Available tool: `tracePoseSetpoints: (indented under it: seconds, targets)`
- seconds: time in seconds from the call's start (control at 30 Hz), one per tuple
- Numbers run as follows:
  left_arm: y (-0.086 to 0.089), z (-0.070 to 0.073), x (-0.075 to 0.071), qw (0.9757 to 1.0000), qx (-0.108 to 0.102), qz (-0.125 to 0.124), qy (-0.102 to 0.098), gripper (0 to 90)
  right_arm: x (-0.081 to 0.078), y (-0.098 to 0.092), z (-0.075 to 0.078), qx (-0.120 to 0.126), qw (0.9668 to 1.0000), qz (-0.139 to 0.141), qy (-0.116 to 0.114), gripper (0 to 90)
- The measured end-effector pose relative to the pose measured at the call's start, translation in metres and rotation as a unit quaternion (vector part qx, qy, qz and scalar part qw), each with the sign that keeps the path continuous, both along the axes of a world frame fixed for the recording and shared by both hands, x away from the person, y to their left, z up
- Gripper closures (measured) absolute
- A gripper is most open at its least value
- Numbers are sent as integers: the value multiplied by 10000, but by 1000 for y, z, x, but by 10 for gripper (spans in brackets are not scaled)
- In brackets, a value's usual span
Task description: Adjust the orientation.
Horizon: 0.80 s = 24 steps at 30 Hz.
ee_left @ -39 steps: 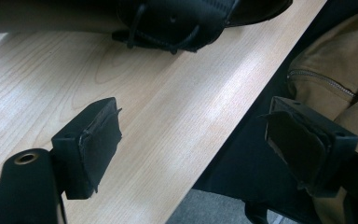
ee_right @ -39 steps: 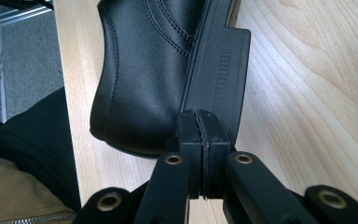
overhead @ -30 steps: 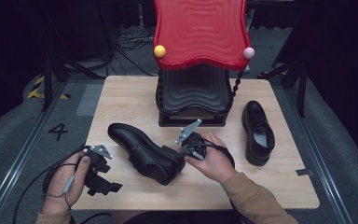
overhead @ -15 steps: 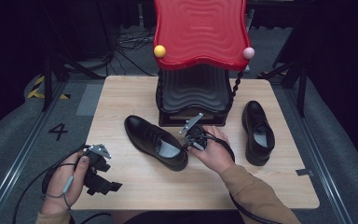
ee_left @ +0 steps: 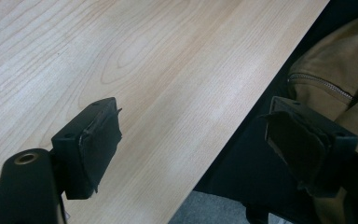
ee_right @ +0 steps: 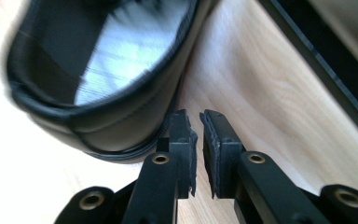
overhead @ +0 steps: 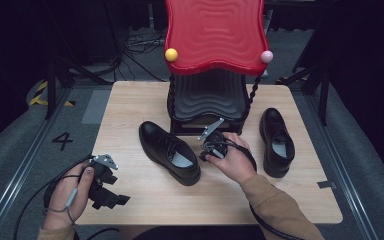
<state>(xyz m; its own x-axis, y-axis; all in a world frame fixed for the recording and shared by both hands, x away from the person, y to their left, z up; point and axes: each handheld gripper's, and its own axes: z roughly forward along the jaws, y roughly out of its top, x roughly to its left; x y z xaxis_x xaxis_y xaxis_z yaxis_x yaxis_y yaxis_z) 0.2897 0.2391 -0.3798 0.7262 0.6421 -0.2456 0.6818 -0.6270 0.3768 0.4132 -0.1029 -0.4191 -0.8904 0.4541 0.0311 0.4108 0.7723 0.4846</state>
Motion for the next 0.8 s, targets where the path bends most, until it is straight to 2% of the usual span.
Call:
tracePoseSetpoints:
  seconds: [0.1, 0.13, 0.17, 0.2, 0.23, 0.33, 0.47, 0.63, 0.73, 0.8]
  targets:
    - [0, 0, 1, 10000, 8, 7, 8, 185, -4, 0, 17, 109, 9998, 100, -137, 811]
    - [0, 0, 1, 10000, 8, 7, 8, 184, -4, 0, 17, 109, 9998, 100, -137, 811]
    - [0, 0, 1, 10000, 16, 12, 0, 185, -7, 2, 28, 185, 9994, 190, -214, 800]
    - [0, 0, 1, 10000, 18, -3, -12, 185, -7, 2, 28, 185, 9994, 190, -214, 800]
    - [-1, 0, 1, 10000, 14, -6, -10, 185, -11, 4, 38, 219, 9990, 288, -249, 788]
    - [-1, 0, 1, 10000, 5, -20, -4, 185, -15, 7, 44, 250, 9986, 403, -241, 782]
    - [-2, 1, 1, 10000, 2, -39, -26, 184, -25, 18, 55, 269, 9962, 810, -177, 749]
    - [-4, 1, 1, 10000, 13, -40, 11, 181, -35, 33, 59, 45, 9916, 1289, -122, 711]
    - [-4, 1, 2, 10000, 33, -72, -26, 181, -35, 37, 58, -34, 9902, 1392, -73, 696]
    - [-5, 1, 2, 10000, 4, -61, -12, 182, -34, 42, 54, -221, 9883, 1512, 9, 670]
